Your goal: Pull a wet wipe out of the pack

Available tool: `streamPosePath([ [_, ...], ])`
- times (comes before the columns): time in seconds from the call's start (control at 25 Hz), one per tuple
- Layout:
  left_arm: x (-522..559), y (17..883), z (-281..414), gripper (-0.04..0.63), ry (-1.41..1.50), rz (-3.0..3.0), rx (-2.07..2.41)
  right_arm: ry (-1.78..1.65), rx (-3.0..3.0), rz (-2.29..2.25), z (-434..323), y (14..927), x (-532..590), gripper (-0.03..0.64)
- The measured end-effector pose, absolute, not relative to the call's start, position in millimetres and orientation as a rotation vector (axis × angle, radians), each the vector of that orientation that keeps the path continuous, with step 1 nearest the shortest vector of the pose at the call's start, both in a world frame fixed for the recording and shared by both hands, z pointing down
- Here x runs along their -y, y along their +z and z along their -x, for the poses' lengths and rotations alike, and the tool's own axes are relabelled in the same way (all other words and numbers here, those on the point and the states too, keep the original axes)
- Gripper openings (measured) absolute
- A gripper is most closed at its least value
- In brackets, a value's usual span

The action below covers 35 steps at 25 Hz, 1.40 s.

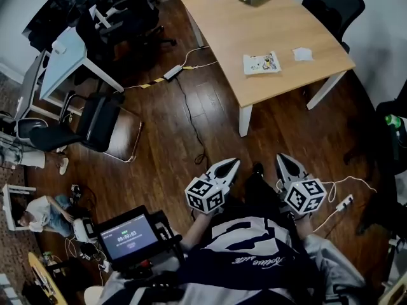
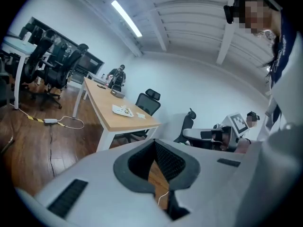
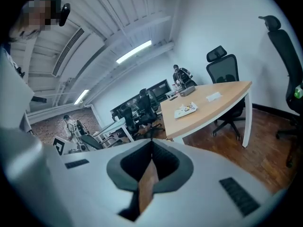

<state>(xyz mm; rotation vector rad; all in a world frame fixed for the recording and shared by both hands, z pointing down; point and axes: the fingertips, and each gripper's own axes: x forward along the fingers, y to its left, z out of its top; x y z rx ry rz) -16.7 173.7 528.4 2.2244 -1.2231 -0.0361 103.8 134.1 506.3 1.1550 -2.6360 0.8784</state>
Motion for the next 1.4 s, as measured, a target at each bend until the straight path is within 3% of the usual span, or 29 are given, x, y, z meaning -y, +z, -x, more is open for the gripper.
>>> streamPosePath([
  [0.92,52,518,23,0.003,0.014,-2.116,1.431,0.966,2.695,-0.894,-94,524,110,-0.006],
  [1.4,163,547,52,0.003,0.146,-2.226,1.207,0.958,2.618,-1.072,-66,542,193,-0.006],
])
